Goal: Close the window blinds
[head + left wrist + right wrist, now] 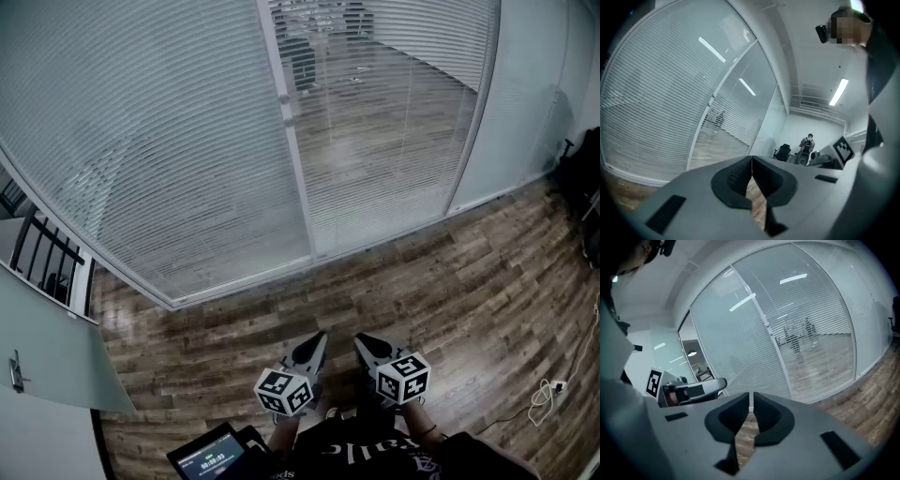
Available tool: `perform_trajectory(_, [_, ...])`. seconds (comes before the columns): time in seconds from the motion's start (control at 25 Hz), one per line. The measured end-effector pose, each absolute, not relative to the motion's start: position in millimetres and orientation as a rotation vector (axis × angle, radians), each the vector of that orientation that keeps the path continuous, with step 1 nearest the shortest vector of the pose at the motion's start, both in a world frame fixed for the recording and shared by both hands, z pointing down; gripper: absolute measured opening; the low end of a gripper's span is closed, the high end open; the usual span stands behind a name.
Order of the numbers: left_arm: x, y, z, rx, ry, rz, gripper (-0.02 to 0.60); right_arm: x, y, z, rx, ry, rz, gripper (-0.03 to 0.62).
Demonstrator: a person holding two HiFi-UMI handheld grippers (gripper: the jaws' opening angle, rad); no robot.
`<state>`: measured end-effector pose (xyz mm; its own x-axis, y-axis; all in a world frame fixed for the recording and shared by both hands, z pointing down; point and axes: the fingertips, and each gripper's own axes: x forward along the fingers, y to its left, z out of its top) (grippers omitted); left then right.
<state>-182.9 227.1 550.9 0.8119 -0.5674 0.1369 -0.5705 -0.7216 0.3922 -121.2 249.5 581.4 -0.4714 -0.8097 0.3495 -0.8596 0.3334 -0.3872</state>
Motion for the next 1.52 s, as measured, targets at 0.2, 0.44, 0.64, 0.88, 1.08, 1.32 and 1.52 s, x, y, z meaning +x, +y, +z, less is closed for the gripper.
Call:
perform_trajectory(0.2, [-146.1, 163.3, 545.4, 2.566, -0.937, -0.02, 0.005, -79.4, 188.8, 576.7, 1.507, -2.522, 0.785, 0.04])
perform_trajectory(0.44, [-87.8, 87.3, 528.2, 2.553, -1.029, -0.079, 0.006, -15.4, 108.5, 558.3, 1.436, -2.574, 0.721, 0.04])
perform_trajectory(0.64, [-43.7, 44.0, 518.4, 2.546, -1.116, -0.087, 0.006, 29.4, 56.1, 551.5, 1.373, -2.616, 0.688, 0.04])
perform_trajectory(0.88, [-24.4, 8.4, 515.1, 2.521, -1.185, -0.049, 0.006, 47.4, 18.5, 559.3, 1.316, -2.639, 0.748, 0.04])
perform_trajectory(1.08, [-25.2, -36.0, 519.1, 2.508, -1.239, -0.005, 0.006, 53.5, -13.9, 570.0, 1.307, -2.621, 0.799, 0.04])
perform_trajectory(1.32, [-32.2, -108.2, 522.4, 2.522, -1.284, 0.018, 0.006, 67.2, -72.1, 569.8, 1.369, -2.591, 0.769, 0.04])
perform_trajectory(1.52, [-42.9, -182.3, 514.1, 2.54, -1.283, 0.026, 0.007, 66.3, -135.3, 557.1, 1.432, -2.568, 0.731, 0.04])
